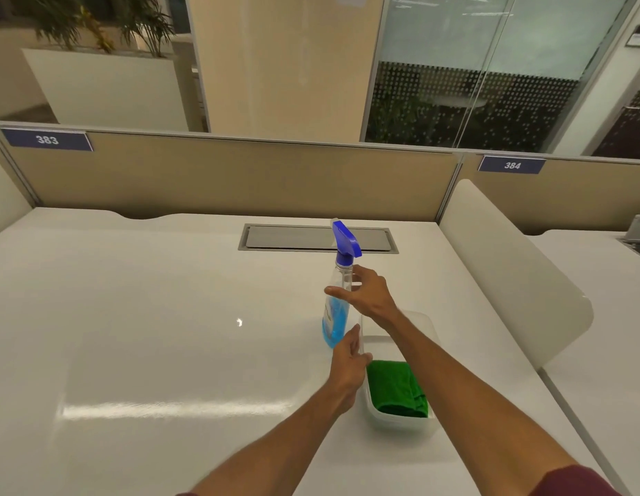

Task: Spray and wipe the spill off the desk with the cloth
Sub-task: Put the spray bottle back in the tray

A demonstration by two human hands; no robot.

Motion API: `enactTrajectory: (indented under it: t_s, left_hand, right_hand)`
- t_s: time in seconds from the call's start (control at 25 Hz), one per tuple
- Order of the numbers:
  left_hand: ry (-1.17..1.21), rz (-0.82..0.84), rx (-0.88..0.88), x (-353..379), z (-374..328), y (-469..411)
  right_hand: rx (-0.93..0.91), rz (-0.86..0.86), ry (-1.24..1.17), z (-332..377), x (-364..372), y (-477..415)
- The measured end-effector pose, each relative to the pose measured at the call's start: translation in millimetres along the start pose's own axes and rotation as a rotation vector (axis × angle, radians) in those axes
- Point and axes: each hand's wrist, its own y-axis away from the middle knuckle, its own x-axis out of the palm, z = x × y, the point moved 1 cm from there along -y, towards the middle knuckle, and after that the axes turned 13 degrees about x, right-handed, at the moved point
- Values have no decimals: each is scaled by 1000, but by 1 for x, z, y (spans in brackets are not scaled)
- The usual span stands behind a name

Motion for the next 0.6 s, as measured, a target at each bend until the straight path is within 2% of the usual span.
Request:
enactTrajectory:
  t_s: [0.36, 0.6]
  left_hand:
    - [10, -8, 19, 0, 7, 2]
    - [-20, 16, 9, 0, 3, 2]
  right_hand:
    - [-66, -9, 9, 5, -8, -4]
    - [-159, -33, -92, 24, -47, 5]
